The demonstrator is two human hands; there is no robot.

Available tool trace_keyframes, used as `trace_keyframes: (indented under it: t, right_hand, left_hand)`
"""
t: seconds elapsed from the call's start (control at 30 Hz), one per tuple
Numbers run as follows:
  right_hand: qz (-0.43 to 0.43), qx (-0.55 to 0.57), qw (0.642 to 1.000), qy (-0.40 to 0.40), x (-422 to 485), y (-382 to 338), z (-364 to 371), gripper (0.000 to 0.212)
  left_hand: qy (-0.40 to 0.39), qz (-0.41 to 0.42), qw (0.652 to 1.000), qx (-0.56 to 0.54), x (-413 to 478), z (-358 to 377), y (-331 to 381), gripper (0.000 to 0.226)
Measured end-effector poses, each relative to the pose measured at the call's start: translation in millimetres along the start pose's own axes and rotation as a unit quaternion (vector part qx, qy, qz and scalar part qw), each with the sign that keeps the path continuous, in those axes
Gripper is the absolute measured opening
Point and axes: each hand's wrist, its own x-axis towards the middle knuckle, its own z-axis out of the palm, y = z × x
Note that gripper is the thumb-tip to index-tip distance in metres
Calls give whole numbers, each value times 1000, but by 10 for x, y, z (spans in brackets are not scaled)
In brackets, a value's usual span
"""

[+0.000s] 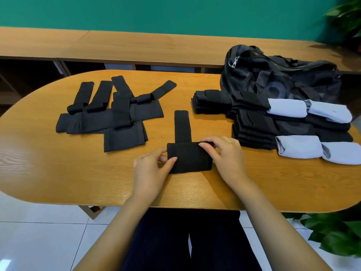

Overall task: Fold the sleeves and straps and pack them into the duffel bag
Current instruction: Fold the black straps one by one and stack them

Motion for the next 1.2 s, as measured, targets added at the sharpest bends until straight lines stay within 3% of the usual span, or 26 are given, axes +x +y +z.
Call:
trace_keyframes:
  t: [0.1,0.27,0.43,0.57,0.87,1.2]
  right_hand:
    - [15,-18,999,-26,99,-41,75,22]
    - [2,-74,994,-78,95,35,162,38]
    - [-81,-119,965,-220,-25,96,125,64]
    - [-120,-164,933,-296,-82,167,166,67]
    - [-121,-172,935,-287,-103,131,157,79]
    - [-119,-126,955,-241,-144,161,159,70]
  left_hand:
    - [-1,-39,998,49,24,16,8,48]
    - [-5,2,991,136,30,1,-27,64]
    - [-168,137,962,163,98,-32,-163,81]
    - [-228,146,942,200,151,-23,-207,88]
    - [-221,134,948,183,137,-3,-199,79]
    - [-201,135,959,146,122,-8,-221,78]
